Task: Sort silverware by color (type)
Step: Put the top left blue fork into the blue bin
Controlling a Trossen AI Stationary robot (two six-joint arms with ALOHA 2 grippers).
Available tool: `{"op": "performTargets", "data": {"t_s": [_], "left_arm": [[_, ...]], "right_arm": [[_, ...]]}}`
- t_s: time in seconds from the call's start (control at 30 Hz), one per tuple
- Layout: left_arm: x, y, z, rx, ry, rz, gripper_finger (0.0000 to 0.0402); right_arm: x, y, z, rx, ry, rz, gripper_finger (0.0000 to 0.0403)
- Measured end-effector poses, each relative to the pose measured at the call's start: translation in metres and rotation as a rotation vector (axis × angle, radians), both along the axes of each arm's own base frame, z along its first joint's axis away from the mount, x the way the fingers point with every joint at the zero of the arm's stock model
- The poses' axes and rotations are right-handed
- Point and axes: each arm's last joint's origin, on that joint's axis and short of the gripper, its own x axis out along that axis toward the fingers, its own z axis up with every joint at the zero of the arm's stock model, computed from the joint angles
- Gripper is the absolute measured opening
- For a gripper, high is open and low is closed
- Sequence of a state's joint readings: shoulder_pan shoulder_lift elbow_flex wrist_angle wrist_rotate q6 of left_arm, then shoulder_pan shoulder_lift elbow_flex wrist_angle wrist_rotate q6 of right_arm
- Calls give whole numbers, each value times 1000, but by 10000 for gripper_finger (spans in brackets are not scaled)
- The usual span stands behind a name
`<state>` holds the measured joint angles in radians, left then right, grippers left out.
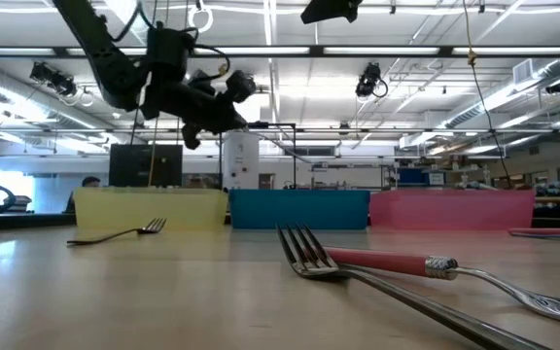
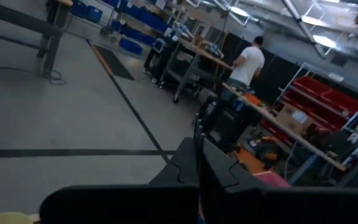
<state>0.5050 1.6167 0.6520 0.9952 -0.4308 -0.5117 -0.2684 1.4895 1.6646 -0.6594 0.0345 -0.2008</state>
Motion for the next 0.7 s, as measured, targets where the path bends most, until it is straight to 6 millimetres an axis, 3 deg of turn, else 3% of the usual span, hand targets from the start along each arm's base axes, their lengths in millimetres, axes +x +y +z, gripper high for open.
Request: {"op": "performTargets", "data": {"t_s": [0.4, 0.7], "left_arm": [[67, 21, 5, 0, 164, -34, 0], [75, 38, -11, -86, 106, 37, 1]], "right_arm": [[0, 0, 0, 18, -4, -11, 64], [-1, 0, -2, 27, 15, -12, 64]]}}
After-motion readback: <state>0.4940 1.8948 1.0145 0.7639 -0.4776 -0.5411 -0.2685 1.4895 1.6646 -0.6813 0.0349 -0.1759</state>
